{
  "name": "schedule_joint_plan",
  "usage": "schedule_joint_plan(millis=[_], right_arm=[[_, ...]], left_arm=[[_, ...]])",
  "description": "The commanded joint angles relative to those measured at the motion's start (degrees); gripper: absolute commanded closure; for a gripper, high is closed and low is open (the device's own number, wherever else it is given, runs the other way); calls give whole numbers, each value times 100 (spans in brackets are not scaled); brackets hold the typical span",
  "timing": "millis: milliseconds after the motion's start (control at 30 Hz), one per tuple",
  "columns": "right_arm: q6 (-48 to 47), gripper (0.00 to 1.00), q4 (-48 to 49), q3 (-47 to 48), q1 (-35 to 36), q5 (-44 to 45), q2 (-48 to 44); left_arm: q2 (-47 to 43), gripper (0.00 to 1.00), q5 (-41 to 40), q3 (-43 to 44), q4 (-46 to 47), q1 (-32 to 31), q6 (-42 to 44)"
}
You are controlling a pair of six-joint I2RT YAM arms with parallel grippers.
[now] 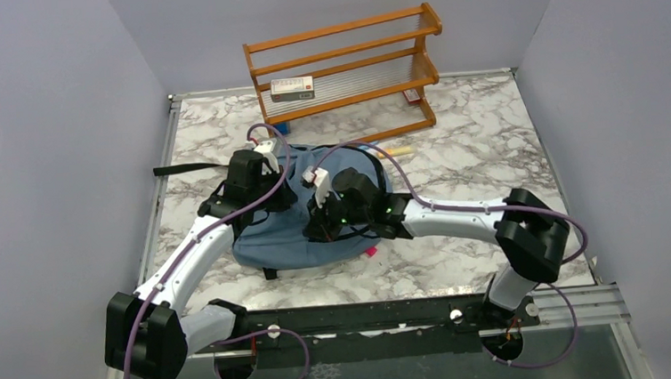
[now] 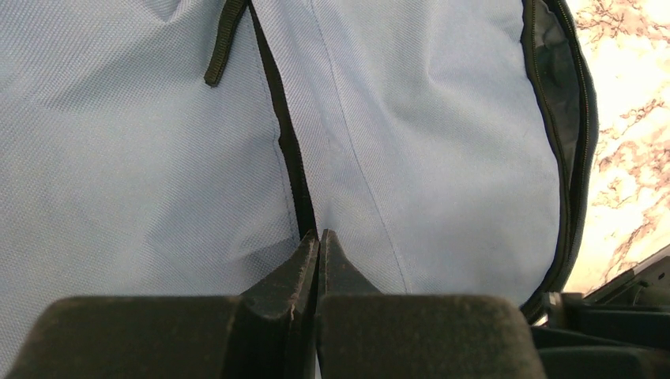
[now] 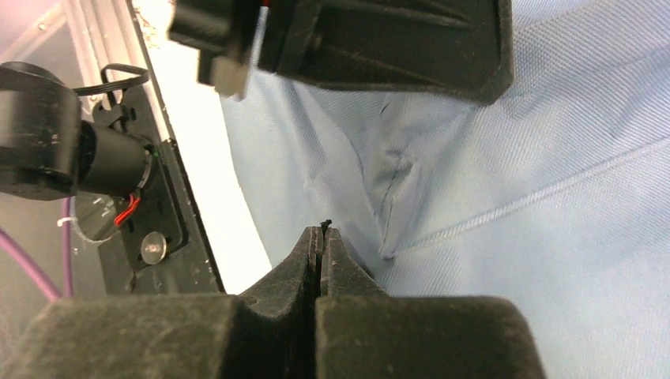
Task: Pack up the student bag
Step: Zip the student bag at the center of the board.
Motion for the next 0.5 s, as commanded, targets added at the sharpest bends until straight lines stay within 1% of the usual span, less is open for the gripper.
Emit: schedule_joint_plan(millis=[0,100,267,333,467], right_arm=[[211,99,-94,-175,7,92,-577],[179,99,-335,-154,3,-45,-805],[133,99,-339,-345,-50,-315,-1060],[118,99,-364,-392,-104,-547,-1125],[33,99,-132,-677,-288,-1451,-1336]], left_arm=[[60,100,-183,14,389,109,119],[125,100,-160,44,409,115,140],[174,100,-212,42,408,133,224],[175,100,-228,47,408,148,234],[156,100,-265,23,408,174,234]])
